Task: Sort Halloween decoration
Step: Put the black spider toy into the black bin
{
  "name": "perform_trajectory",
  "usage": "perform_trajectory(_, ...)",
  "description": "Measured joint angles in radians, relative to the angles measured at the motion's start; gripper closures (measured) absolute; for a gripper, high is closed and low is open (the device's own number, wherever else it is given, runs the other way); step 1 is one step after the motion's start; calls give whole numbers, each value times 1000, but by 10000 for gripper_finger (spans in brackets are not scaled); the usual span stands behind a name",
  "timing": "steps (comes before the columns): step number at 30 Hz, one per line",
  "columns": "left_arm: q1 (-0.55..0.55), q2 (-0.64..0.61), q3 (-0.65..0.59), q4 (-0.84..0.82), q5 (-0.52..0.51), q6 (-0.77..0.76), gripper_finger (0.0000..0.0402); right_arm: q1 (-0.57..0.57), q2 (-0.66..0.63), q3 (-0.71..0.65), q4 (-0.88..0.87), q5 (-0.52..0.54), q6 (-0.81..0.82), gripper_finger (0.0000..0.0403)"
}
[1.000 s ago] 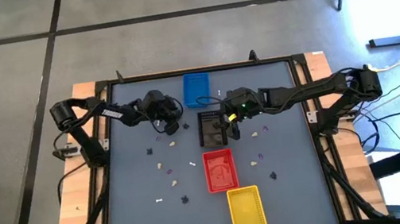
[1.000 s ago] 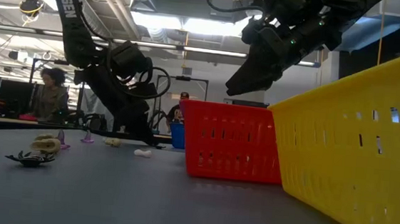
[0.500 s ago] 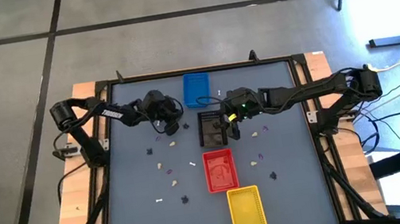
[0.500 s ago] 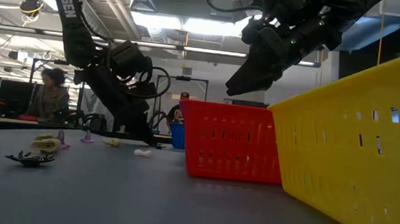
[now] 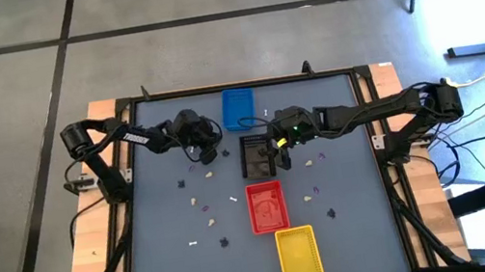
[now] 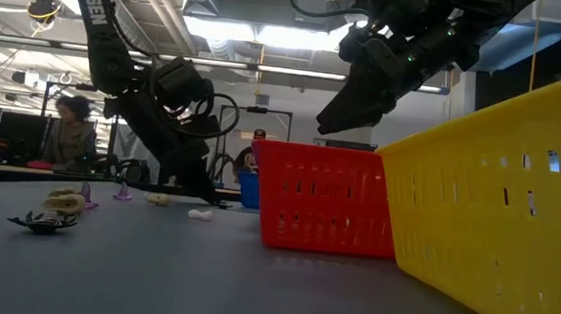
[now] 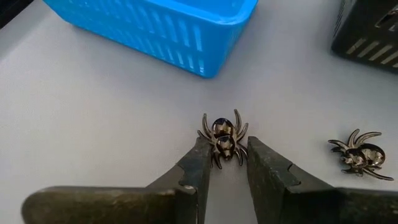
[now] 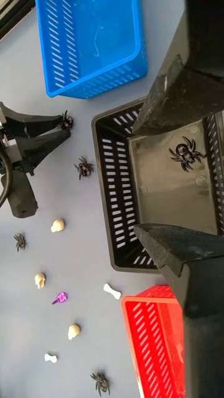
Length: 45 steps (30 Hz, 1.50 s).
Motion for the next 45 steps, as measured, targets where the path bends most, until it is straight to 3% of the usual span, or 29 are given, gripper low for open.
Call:
perform_trajectory(10,0,-19,15,-10,-9,-1,326,0,0,0,0,0,0,162)
perform_trajectory(23,-9,-238,18,-158,21,-42,326,0,0,0,-2,0,0,162)
perform_trajectory(27,-37,-304,19,-146,80,-84,326,0,0,0,-2,0,0,162)
perform_trajectory(33,-130,-331,19,-68,84,-207,326,0,0,0,-2,0,0,162)
perform_trajectory(45,-387,-222,19,213,-164,-244,326,0,0,0,-1,0,0,162)
